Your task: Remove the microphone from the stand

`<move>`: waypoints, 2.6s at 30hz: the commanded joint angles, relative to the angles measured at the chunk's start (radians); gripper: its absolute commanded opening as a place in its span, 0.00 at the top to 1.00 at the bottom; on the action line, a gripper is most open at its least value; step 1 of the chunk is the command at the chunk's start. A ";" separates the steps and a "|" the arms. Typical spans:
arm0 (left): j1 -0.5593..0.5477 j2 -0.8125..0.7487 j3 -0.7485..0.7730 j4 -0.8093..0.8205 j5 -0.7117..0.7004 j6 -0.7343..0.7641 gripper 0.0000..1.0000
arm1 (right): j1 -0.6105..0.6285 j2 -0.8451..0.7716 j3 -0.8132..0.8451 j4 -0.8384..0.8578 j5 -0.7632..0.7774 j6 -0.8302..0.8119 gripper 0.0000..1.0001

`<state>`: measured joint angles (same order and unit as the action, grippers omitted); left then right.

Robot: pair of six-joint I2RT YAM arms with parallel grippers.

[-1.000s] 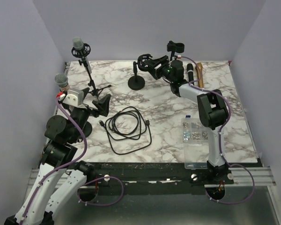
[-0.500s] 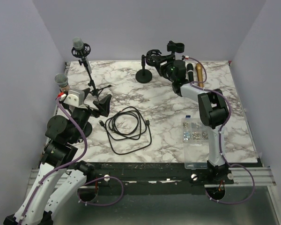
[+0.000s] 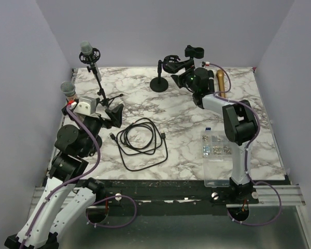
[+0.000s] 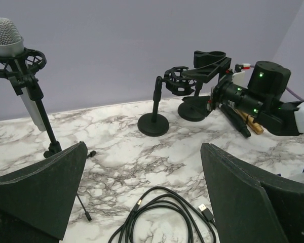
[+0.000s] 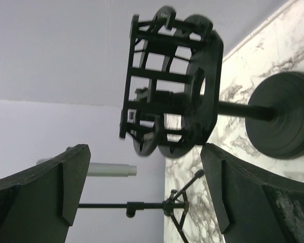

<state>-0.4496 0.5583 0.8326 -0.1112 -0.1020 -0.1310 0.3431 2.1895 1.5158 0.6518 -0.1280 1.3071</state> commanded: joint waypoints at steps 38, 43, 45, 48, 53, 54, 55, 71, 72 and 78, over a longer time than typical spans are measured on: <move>0.391 0.523 0.746 -0.735 -0.349 -0.196 0.02 | 0.004 -0.692 -0.597 -0.370 -0.390 -0.588 0.00; 0.413 0.557 0.676 -0.679 -0.406 -0.162 0.02 | 0.003 -0.704 -0.594 -0.383 -0.383 -0.593 0.00; 0.413 0.562 0.639 -0.642 -0.435 -0.143 0.02 | 0.003 -0.703 -0.595 -0.388 -0.379 -0.594 0.00; 0.413 0.558 0.584 -0.594 -0.440 -0.131 0.06 | 0.004 -0.699 -0.594 -0.391 -0.377 -0.595 0.00; 0.413 0.539 0.526 -0.536 -0.440 -0.118 0.15 | 0.004 -0.688 -0.591 -0.394 -0.383 -0.591 0.00; 0.413 0.534 0.516 -0.527 -0.440 -0.110 0.18 | 0.004 -0.686 -0.592 -0.394 -0.383 -0.593 0.00; 0.413 0.529 0.508 -0.516 -0.439 -0.103 0.21 | 0.004 -0.685 -0.592 -0.394 -0.383 -0.594 0.00; 0.413 0.474 0.473 -0.495 -0.439 -0.023 0.54 | 0.004 -0.667 -0.587 -0.410 -0.378 -0.591 0.00; 0.413 0.473 0.473 -0.495 -0.439 -0.021 0.56 | 0.004 -0.668 -0.587 -0.411 -0.377 -0.590 0.00; 0.413 0.463 0.485 -0.501 -0.432 -0.002 0.70 | 0.004 -0.672 -0.591 -0.418 -0.374 -0.595 0.00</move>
<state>-0.0414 1.0500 1.3113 -0.6254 -0.5110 -0.1677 0.3431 1.5112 0.9340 0.2466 -0.5003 0.7315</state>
